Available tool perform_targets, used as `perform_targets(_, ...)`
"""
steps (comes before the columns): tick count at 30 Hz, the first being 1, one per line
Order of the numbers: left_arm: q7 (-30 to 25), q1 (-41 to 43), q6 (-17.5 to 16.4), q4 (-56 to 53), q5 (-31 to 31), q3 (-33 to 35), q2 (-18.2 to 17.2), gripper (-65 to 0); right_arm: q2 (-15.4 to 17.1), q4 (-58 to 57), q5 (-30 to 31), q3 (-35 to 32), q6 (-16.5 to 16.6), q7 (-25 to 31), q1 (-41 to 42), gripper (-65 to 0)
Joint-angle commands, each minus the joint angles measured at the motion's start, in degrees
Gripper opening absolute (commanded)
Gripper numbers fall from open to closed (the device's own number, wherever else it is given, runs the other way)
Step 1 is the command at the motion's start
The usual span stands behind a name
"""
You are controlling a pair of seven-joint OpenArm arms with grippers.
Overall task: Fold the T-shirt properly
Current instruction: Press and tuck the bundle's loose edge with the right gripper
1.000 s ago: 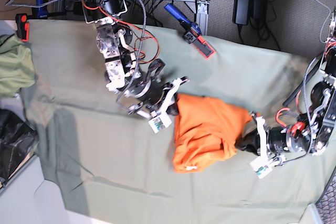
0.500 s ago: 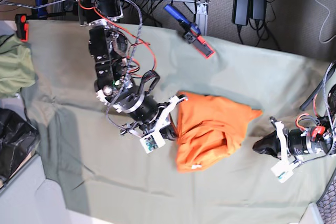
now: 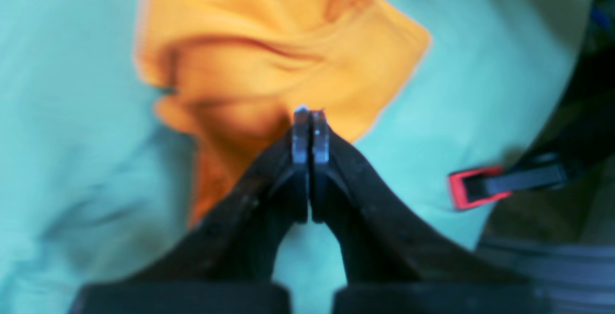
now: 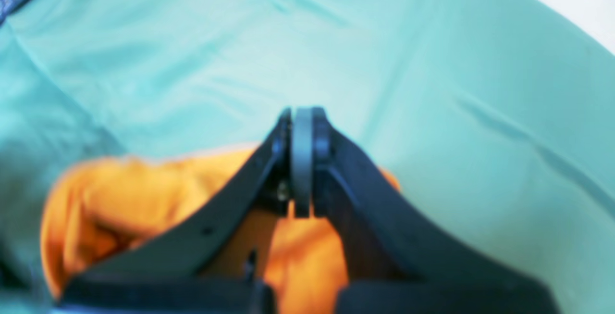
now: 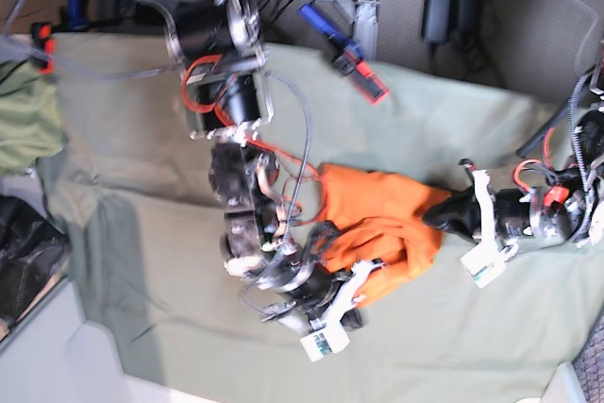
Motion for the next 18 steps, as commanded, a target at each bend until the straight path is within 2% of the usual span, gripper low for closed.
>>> perform_targets(1, -1.29, -0.68, -0.38, 0.92, -0.92, -0.5, -0.09, -65.0, -0.92, -1.49, -0.07, 0.11, 5.14, 1.46, 2.38, -65.0)
perform_targets(6, -4.17, -0.35, -0.38, 0.9, 3.54, -0.5, 3.87, -65.0, -3.17, -9.97, -2.64, -0.44, 5.16, 1.44, 3.5, -65.0)
perform_targets(12, -5.11, 0.9, -0.38, 0.87, 5.7, -0.5, 7.15, -65.0, -3.56, -12.24, -3.23, -3.58, 5.14, 2.62, 1.22, -65.0)
perform_targets(18, -5.22, 5.11, -0.38, 0.87, 7.48, -0.5, 10.49, -65.0, -3.54, -13.6, -7.65, -4.13, 5.09, 6.6, 1.14, -65.0)
